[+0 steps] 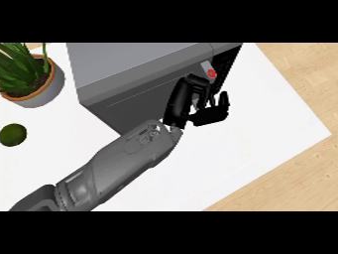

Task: Pick up the milk, place it into the microwave and close the microwave

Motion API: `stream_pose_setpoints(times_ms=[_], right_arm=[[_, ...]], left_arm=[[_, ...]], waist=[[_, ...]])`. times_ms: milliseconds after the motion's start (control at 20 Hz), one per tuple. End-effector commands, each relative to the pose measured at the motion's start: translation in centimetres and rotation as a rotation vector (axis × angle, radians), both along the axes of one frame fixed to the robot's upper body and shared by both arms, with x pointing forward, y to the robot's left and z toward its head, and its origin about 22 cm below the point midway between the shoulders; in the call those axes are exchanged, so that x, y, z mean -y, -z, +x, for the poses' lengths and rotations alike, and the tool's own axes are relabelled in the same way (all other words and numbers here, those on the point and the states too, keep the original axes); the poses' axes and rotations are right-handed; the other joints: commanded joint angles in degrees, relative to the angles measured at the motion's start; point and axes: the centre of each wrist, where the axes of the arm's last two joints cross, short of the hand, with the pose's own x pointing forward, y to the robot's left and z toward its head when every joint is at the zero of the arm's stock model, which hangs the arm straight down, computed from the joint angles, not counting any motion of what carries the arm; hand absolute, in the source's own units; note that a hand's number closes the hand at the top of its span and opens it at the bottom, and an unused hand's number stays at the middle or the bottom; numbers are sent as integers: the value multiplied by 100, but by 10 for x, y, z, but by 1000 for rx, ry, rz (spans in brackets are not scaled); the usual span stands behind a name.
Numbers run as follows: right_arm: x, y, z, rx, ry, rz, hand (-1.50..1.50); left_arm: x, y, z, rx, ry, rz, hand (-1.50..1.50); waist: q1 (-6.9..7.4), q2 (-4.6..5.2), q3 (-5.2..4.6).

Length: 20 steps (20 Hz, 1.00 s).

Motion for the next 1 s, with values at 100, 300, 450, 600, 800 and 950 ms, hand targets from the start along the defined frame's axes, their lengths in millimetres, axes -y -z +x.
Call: stream_pose_setpoints(times_ms=[100, 300, 450, 600, 800, 950], right_arm=[[9, -8, 0, 10, 34, 16, -150], [13, -14, -3, 26, 58, 18, -150], [16, -19, -6, 41, 77, 22, -150], [20, -21, -8, 44, 109, 20, -150], [23, -27, -12, 43, 117, 23, -150], [23, -27, -16, 34, 122, 20, -150]], left_arm=[[3, -5, 18, -88, -184, -42, 150], [0, -1, 22, -98, -173, -25, 150], [-16, 10, 27, -93, -180, 18, 150], [-24, 12, 31, -110, -172, 25, 150], [-34, 18, 35, -120, -147, 61, 150], [-43, 19, 38, -109, -154, 59, -150]], waist=[[182, 32, -4], [335, 16, -9], [452, 31, -15], [548, 42, -16], [699, 31, -17], [789, 55, -27]])
